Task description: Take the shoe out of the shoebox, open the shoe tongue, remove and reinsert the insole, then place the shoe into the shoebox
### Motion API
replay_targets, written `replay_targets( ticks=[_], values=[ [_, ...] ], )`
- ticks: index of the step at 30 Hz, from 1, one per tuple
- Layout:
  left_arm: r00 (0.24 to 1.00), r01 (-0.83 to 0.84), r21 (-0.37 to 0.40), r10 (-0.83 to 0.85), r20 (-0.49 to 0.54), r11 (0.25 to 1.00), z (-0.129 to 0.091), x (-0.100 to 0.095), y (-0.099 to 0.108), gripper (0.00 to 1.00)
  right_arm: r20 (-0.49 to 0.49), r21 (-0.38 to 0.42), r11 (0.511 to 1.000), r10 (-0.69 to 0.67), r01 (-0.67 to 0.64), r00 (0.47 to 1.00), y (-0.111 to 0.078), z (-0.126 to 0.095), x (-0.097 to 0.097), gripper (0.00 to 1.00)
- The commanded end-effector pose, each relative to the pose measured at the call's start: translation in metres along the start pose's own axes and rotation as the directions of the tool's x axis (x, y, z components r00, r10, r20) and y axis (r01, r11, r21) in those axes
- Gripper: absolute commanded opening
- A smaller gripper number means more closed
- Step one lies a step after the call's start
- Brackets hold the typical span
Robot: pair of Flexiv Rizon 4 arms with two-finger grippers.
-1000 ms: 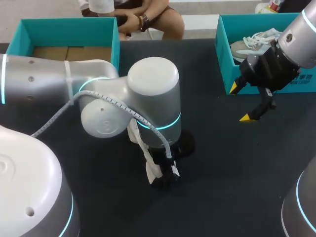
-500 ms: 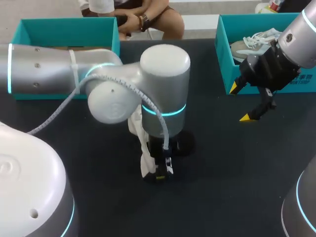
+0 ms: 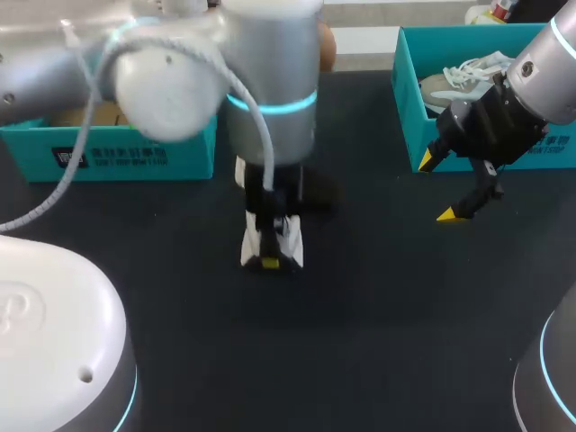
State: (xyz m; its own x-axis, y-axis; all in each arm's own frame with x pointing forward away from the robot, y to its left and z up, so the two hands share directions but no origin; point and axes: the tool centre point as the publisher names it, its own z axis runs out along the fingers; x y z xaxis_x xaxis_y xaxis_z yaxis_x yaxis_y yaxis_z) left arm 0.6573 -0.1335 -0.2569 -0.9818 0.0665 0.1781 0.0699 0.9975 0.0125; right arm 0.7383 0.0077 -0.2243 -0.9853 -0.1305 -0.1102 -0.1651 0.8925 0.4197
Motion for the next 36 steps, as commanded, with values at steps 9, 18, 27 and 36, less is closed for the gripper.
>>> replay_targets(
  ticks=[9, 18, 27, 36],
  values=[
    [1.000, -0.018, 0.048, 0.018, 0.020, 0.999, -0.077, 0.002, 0.033, 0.00, 0.001, 0.001, 1.000, 0.000, 0.000, 1.000, 0.000, 0.001, 0.000, 1.00],
    [1.000, -0.018, 0.048, 0.018, 0.020, 0.999, -0.077, 0.002, 0.033, 0.00, 0.001, 0.001, 1.000, 0.000, 0.000, 1.000, 0.000, 0.001, 0.000, 1.00],
    [0.995, -0.090, 0.009, 0.089, 0.047, 0.996, -0.097, -0.041, 0.080, 0.00, 0.001, 0.001, 1.000, 0.000, 0.000, 1.000, 0.000, 0.001, 0.000, 1.00],
    [0.996, 0.058, 0.021, -0.060, 0.069, 0.998, -0.119, -0.103, 0.138, 0.00, 0.001, 0.001, 1.000, 0.000, 0.000, 1.000, 0.000, 0.001, 0.000, 1.00]
  ],
)
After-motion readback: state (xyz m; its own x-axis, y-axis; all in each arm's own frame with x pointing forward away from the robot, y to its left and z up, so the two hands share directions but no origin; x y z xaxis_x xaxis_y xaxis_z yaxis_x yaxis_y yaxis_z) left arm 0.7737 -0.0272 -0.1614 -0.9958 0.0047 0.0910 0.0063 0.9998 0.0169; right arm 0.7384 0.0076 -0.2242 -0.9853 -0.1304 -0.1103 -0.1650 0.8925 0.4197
